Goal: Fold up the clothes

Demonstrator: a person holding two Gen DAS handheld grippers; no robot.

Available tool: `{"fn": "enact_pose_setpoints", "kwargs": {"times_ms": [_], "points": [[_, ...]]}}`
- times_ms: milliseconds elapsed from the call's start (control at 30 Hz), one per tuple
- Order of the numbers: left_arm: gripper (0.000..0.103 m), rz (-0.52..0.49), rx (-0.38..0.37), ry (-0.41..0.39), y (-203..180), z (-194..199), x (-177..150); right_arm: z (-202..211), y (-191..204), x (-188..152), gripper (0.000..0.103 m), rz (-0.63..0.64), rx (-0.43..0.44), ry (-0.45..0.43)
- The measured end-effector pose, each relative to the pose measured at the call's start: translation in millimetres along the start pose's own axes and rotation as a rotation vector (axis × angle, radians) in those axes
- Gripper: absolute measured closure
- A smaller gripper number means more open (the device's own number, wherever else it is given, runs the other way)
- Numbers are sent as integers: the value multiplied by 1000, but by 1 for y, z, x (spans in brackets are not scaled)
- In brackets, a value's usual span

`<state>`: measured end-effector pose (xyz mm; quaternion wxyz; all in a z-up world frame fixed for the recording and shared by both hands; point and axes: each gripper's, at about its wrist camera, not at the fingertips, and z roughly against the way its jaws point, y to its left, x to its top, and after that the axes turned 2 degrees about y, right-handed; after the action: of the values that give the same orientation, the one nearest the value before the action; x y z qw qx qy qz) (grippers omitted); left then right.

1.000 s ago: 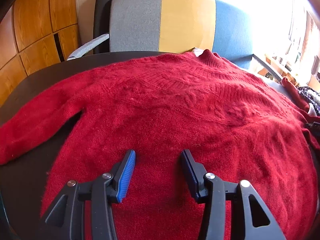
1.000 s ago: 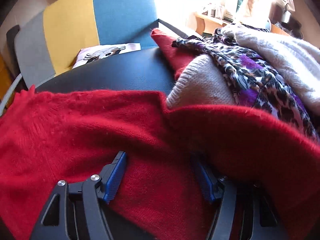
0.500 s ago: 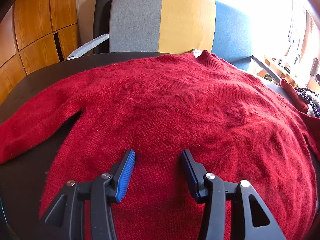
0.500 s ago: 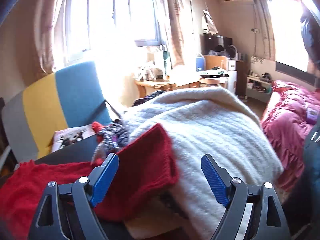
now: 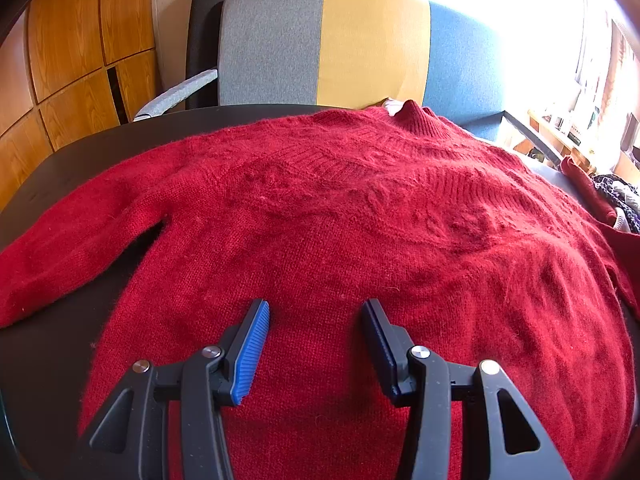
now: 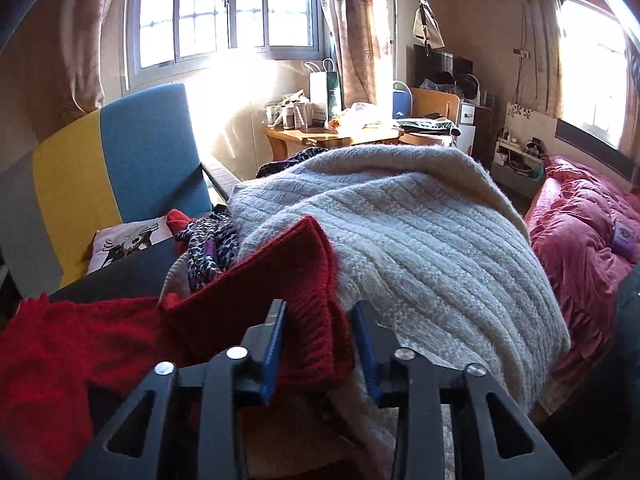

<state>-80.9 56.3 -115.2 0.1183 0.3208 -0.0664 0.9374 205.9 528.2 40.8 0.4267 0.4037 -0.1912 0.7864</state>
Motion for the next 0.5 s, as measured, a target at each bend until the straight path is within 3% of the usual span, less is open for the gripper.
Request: {"fn": "enact_pose_setpoints", "kwargs": {"times_ms": [67,133,267,333,500], "points": [[54,-1,0,0,0,0,0,6,3,5,91,0,31,-5],[54,-1,0,0,0,0,0,11,6,9,93,1,63,-11],[54,1,0,1,0,0,0,32,41,29,99,16,242,-34],[54,2,-2,1,0,0,0,40,68,38,100,22,360,-31],[54,6,-7,1,1,0,0,64,190,41,101,127,654,-18]]}}
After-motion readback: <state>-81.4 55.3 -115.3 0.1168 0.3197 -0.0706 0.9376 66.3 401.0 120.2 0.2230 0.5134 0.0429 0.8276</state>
